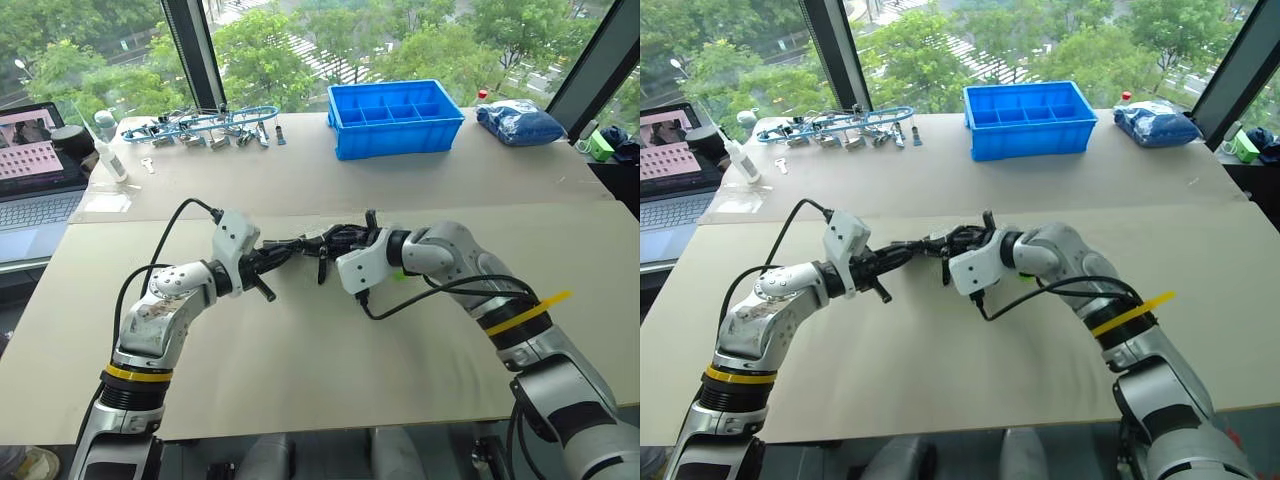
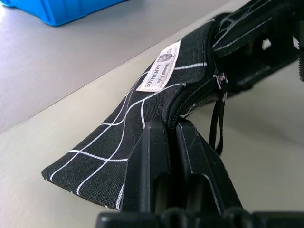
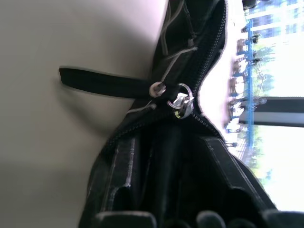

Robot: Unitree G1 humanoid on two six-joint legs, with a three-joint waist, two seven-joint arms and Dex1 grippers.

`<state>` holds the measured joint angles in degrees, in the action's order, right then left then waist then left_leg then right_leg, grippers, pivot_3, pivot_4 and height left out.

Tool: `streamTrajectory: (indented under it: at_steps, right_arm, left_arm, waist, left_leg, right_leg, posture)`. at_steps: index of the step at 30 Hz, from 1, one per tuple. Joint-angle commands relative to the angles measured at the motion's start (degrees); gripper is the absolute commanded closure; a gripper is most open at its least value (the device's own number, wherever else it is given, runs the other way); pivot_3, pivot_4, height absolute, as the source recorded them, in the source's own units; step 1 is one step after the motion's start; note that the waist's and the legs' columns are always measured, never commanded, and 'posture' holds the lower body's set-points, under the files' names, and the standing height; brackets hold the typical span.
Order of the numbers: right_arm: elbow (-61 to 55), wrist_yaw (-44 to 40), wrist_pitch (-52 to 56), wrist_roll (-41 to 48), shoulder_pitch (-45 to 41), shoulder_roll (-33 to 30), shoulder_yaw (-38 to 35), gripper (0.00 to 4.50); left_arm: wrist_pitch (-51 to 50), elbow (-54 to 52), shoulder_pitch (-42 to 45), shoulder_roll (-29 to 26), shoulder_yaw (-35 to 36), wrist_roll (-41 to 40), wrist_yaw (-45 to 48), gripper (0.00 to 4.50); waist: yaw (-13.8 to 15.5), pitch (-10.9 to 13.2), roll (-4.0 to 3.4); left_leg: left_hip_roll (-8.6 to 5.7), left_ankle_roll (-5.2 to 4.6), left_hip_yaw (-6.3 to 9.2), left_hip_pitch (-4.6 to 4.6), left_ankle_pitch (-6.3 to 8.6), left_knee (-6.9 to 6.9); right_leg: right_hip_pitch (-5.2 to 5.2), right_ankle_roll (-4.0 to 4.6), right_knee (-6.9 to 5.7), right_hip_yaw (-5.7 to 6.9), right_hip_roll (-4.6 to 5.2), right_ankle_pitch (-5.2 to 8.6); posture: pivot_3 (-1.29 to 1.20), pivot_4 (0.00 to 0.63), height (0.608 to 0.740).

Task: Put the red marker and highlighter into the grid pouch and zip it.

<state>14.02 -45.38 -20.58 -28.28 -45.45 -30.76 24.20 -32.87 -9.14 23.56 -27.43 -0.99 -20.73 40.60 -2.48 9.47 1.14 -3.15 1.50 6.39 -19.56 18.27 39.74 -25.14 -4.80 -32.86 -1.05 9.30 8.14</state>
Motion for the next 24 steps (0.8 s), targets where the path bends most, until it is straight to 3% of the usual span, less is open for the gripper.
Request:
streamTrajectory:
  at_steps: [1, 7, 14, 18, 24]
  right_arm:
    - [1.74, -2.06, 4.86, 6.4, -4.05, -3.03, -7.25, 1.45]
    - [1.42, -7.46, 11.59, 19.41, -6.51, -9.54, -17.83, 1.45]
    - [-7.42, -6.76, 39.28, 28.21, 2.82, -12.12, -26.72, 1.45]
    - [-18.0, 1.77, 66.76, 29.51, 9.19, -6.91, -28.85, 1.45]
    - [-29.03, 14.47, 89.4, 31.03, 12.23, 7.14, -31.99, 1.45]
  left_arm:
    - [0.53, -2.76, 0.25, -0.11, 1.45, -1.07, -0.4, 4.5]
    - [0.4, -3.01, -0.28, -0.16, 1.79, -1.23, -0.84, 4.5]
    - [-0.21, -2.47, -0.1, 0.58, 3.3, -1.08, -3.21, 4.5]
    - [0.1, -1.84, -0.02, 0.4, 3.35, -0.37, -3.96, 4.5]
    - [0.69, -0.71, 0.56, 0.75, 2.71, 0.38, -4.31, 4.5]
  waist:
    - [0.0, 0.0, 0.0]
    - [0.24, 0.0, 0.0]
    - [0.33, 0.0, 0.0]
    - [0.25, -0.01, -0.01]
    - [0.34, -0.01, -0.03]
  left_leg:
    - [0.0, 0.0, 0.0, 0.0, 0.0, 0.0]
    - [0.0, -0.01, 0.0, -0.05, 0.01, -0.02]
    - [0.02, -0.07, 0.0, -0.09, 0.05, -0.01]
    - [0.01, -0.15, -0.01, -0.14, 0.09, 0.04]
    - [0.0, -0.11, -0.02, -0.19, 0.07, 0.09]
  right_leg:
    - [0.0, 0.0, 0.0, 0.0, 0.0, 0.0]
    - [-0.02, 0.0, 0.05, 0.01, 0.0, 0.0]
    - [0.0, 0.0, 0.09, 0.01, 0.0, 0.0]
    - [-0.03, 0.01, 0.03, 0.0, 0.03, -0.01]
    - [-0.2, 0.03, -0.16, -0.06, 0.02, -0.02]
  posture:
    - [0.0, 0.15, 0.74]
    - [0.0, 0.15, 0.74]
    - [0.0, 0.15, 0.74]
    - [0.0, 0.15, 0.74]
    - [0.0, 0.15, 0.74]
